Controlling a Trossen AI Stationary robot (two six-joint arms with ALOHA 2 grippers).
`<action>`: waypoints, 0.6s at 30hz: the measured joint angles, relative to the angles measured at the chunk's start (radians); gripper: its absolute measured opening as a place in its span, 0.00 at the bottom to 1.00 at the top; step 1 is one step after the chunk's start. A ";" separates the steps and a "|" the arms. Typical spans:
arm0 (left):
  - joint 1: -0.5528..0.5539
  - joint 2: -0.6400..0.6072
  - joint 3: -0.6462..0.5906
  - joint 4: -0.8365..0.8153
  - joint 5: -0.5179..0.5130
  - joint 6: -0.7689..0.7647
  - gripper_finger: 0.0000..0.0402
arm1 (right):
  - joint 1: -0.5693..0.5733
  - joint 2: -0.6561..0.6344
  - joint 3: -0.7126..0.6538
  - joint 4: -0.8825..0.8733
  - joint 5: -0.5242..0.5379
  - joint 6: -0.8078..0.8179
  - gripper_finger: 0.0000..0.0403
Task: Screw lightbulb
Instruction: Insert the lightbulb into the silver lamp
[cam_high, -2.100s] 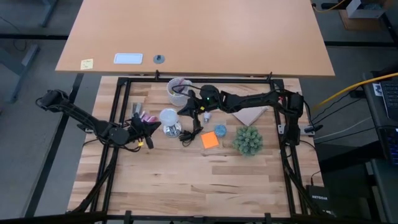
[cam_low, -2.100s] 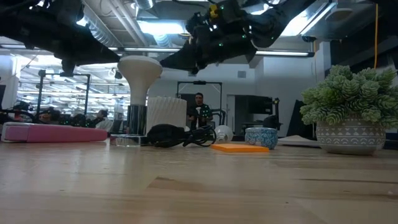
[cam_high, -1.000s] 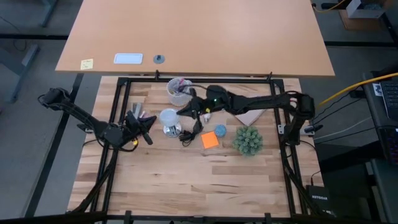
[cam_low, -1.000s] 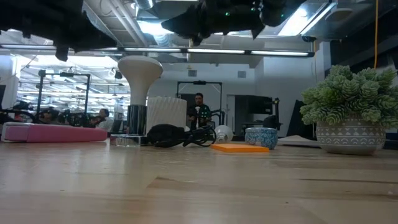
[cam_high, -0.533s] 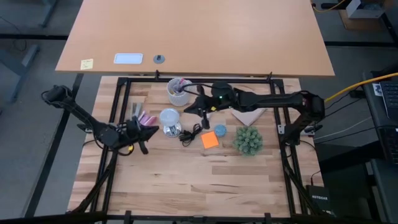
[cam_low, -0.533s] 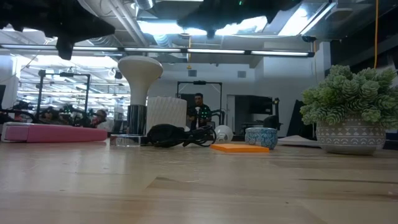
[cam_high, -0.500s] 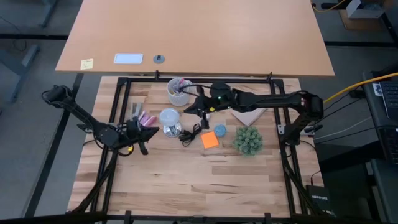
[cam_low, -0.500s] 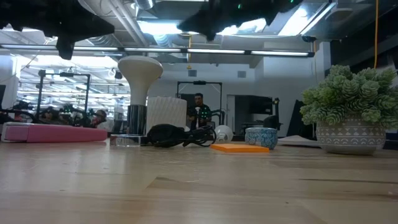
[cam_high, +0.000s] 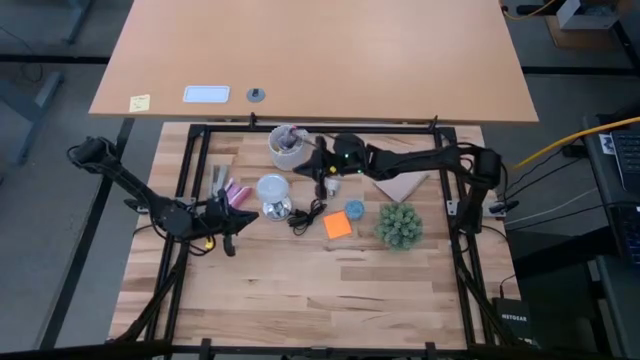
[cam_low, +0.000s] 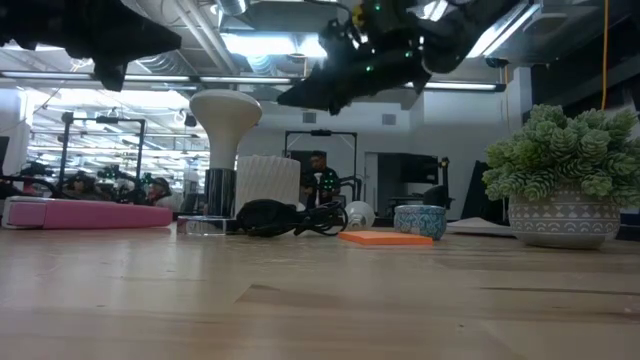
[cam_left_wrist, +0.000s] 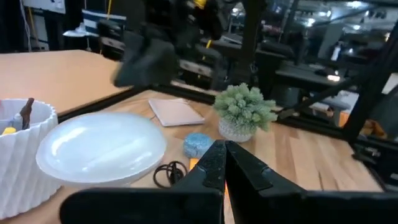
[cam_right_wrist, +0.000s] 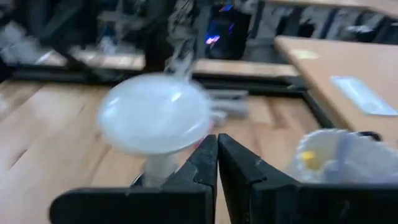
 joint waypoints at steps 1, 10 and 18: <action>0.004 0.000 0.000 -0.014 0.000 -0.004 0.00 | -0.009 0.008 0.000 0.027 0.000 0.014 0.05; 0.069 0.000 0.000 -0.112 0.028 -0.061 0.00 | -0.019 0.084 -0.001 0.135 -0.027 0.040 0.05; 0.143 0.001 0.000 -0.141 0.050 -0.068 0.00 | -0.008 0.092 -0.002 0.135 -0.028 0.045 0.05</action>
